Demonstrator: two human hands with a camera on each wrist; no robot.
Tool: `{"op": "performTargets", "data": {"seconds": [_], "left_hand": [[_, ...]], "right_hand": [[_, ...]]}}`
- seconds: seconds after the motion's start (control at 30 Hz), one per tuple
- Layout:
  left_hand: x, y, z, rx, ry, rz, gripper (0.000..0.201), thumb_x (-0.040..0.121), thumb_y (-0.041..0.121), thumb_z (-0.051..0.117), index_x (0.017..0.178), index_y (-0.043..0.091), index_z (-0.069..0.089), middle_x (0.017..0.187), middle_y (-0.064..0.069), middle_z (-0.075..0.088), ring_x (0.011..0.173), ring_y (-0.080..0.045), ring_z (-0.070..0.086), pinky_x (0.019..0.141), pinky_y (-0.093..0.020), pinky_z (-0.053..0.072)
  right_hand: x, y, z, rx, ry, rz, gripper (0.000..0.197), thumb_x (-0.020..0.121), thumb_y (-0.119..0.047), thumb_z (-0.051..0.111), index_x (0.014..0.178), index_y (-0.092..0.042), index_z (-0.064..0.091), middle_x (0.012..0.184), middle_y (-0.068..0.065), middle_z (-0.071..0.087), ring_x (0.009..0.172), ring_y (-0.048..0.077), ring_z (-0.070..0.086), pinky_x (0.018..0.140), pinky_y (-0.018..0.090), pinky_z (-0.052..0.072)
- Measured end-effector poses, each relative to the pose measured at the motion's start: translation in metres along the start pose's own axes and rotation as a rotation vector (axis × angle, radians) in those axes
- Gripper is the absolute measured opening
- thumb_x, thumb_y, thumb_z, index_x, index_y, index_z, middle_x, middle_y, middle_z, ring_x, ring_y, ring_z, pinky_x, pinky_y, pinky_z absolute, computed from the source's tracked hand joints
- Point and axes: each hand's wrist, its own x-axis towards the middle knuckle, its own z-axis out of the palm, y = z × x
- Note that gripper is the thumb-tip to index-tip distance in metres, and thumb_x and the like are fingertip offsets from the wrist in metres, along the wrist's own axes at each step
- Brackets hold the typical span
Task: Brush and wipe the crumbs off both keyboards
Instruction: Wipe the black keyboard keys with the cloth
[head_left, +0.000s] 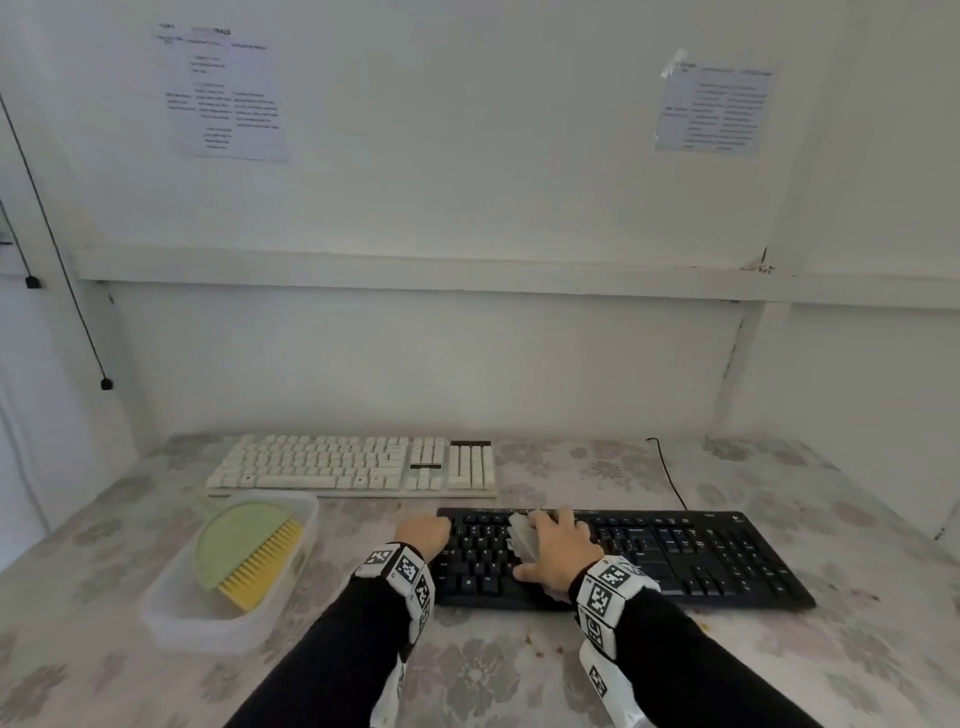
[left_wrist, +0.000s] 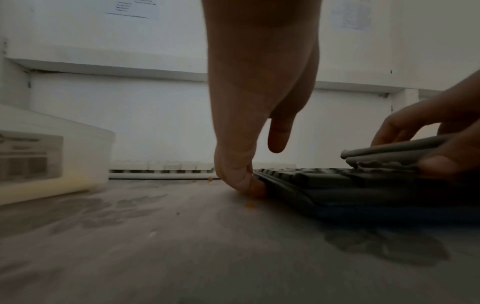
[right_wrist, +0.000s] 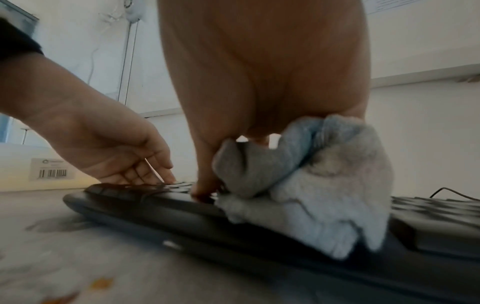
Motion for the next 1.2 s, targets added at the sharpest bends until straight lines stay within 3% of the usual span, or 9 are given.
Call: {"op": "performTargets", "data": {"seconds": [0.1,0.23,0.33,0.47,0.6,0.7,0.9,1.07,1.2], "left_hand": [[0.013,0.006,0.0,-0.061,0.008,-0.017,0.027,0.096,0.011,0.041,0.071,0.007,0.048,0.102,-0.019,0.054,0.105,-0.03,0.055,0.09,-0.033,0.042],[0.026,0.012,0.001,-0.114,-0.025,0.002,0.038,0.101,0.017,0.039,0.127,-0.006,0.053,0.136,-0.026,0.05,0.127,-0.035,0.048,0.104,-0.038,0.041],[0.032,0.015,0.001,-0.079,-0.018,0.001,0.042,0.102,0.015,0.035,0.134,-0.01,0.044,0.14,-0.026,0.046,0.13,-0.035,0.045,0.106,-0.036,0.038],[0.035,0.018,0.001,-0.126,-0.002,-0.017,0.042,0.103,0.015,0.032,0.136,-0.009,0.043,0.141,-0.025,0.045,0.131,-0.035,0.044,0.105,-0.035,0.039],[0.035,0.024,0.004,-0.379,0.015,-0.072,0.045,0.102,0.02,0.032,0.136,-0.006,0.043,0.141,-0.024,0.045,0.129,-0.036,0.045,0.106,-0.038,0.039],[0.029,0.027,0.005,-0.576,0.051,-0.17,0.045,0.103,0.023,0.031,0.137,-0.004,0.042,0.142,-0.02,0.044,0.13,-0.033,0.042,0.106,-0.037,0.033],[0.029,0.018,0.005,-0.843,0.04,-0.092,0.033,0.094,0.017,0.04,0.106,-0.002,0.065,0.107,-0.023,0.066,0.098,-0.034,0.063,0.093,-0.045,0.049],[0.033,0.013,0.009,-0.971,0.078,-0.081,0.036,0.091,0.024,0.045,0.099,-0.001,0.07,0.102,-0.025,0.069,0.101,-0.037,0.064,0.093,-0.049,0.049],[0.033,0.01,0.011,-1.033,0.107,-0.107,0.049,0.071,0.035,0.052,0.098,-0.001,0.071,0.098,-0.024,0.07,0.091,-0.035,0.067,0.088,-0.052,0.052]], "right_hand": [[0.01,0.0,-0.006,-0.004,-0.007,-0.031,0.054,0.085,-0.022,0.063,0.131,-0.016,0.037,0.136,0.013,0.024,0.118,0.033,0.045,0.098,0.038,0.044],[0.018,0.004,-0.013,0.025,0.032,-0.084,0.04,0.089,-0.019,0.055,0.125,-0.012,0.042,0.112,0.012,0.045,0.098,0.027,0.054,0.084,0.034,0.044],[0.023,0.004,-0.013,0.054,0.084,-0.101,0.032,0.089,-0.019,0.052,0.12,-0.014,0.046,0.098,0.006,0.047,0.085,0.02,0.044,0.078,0.031,0.041],[0.029,0.002,-0.011,0.018,0.141,-0.096,0.027,0.089,-0.016,0.047,0.116,-0.016,0.048,0.112,0.008,0.057,0.103,0.026,0.055,0.084,0.035,0.044],[0.026,-0.002,-0.016,0.02,0.197,-0.094,0.029,0.092,-0.017,0.042,0.121,-0.016,0.041,0.117,0.009,0.056,0.109,0.029,0.054,0.076,0.036,0.039],[0.019,-0.01,-0.022,0.044,0.254,-0.128,0.03,0.093,-0.016,0.037,0.123,-0.019,0.039,0.118,0.007,0.057,0.107,0.029,0.055,0.088,0.043,0.04],[0.024,-0.042,-0.022,-0.025,0.319,-0.316,0.041,0.095,-0.016,0.034,0.136,-0.02,0.031,0.136,0.003,0.045,0.117,0.03,0.047,0.099,0.046,0.033],[0.035,-0.056,-0.009,-0.168,0.25,-0.368,0.055,0.09,-0.034,0.052,0.139,-0.022,0.028,0.142,0.003,0.031,0.128,0.028,0.035,0.101,0.046,0.033],[0.034,-0.044,-0.015,-0.155,0.375,-0.388,0.043,0.092,-0.015,0.049,0.133,-0.021,0.038,0.136,0.002,0.037,0.123,0.024,0.039,0.096,0.041,0.039]]}}
